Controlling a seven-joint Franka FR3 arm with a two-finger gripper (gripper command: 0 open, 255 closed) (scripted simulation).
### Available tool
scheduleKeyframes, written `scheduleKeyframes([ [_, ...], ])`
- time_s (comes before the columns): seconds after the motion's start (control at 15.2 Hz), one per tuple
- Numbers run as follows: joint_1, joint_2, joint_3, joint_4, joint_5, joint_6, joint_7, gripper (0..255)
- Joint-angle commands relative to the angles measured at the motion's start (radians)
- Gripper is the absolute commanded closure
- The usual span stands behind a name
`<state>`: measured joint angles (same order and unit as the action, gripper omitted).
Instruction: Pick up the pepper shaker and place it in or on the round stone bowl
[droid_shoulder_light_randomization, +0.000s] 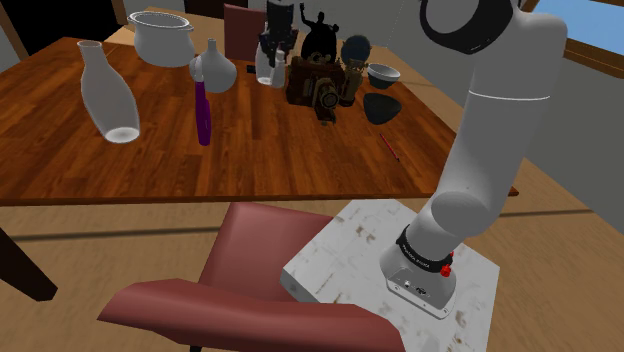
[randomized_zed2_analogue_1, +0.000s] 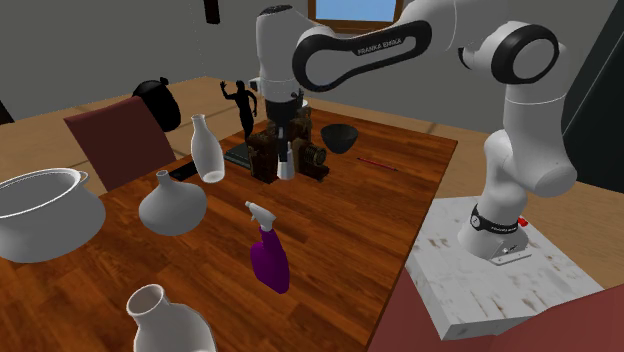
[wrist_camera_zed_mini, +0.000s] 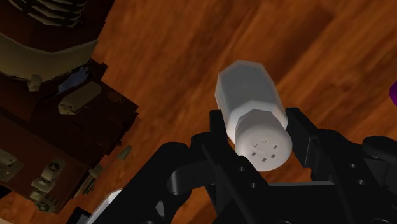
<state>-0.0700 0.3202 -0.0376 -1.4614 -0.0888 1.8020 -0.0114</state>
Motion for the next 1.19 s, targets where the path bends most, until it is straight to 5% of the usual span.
scheduleKeyframes([
  [0.0, 0.0, 0.0, 0.0, 0.026, 0.001, -0.026, -0.002, 255],
  [1.12, -0.187, -0.187, -0.12, -0.195, 0.02, 0.036, -0.311, 255],
])
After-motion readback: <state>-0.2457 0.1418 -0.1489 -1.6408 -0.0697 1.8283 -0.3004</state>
